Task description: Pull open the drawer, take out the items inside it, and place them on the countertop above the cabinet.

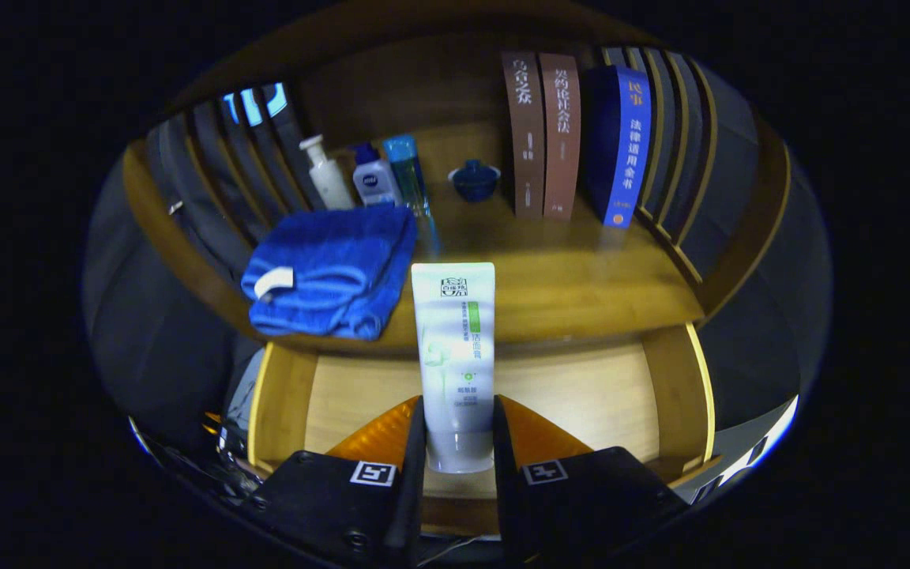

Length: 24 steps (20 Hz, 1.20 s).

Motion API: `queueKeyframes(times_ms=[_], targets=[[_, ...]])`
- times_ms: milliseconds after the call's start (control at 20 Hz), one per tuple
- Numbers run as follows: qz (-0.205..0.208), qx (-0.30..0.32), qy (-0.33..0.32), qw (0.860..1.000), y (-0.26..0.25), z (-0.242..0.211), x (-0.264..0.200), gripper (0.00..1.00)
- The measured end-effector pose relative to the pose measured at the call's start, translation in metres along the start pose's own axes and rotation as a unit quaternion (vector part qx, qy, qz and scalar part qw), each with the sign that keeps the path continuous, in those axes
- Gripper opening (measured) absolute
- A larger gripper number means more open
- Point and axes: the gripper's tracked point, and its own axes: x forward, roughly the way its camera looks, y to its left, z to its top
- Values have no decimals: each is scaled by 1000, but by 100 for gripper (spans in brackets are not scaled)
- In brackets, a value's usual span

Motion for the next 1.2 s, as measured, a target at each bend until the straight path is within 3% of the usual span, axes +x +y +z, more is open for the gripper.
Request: queueKeyframes(times_ms=[250,500,650,750,1050,1200], targets=[[-16,-8,26,1000,1,49,61,44],[-46,10,68,997,-11,53,114,43],[-52,15,60,997,-19,59,118,44],[-45,25,56,997,-18,60,121,52],[-45,24,44,998,-20,64,106,100],[-41,20,15,999,-16,67,85,100]])
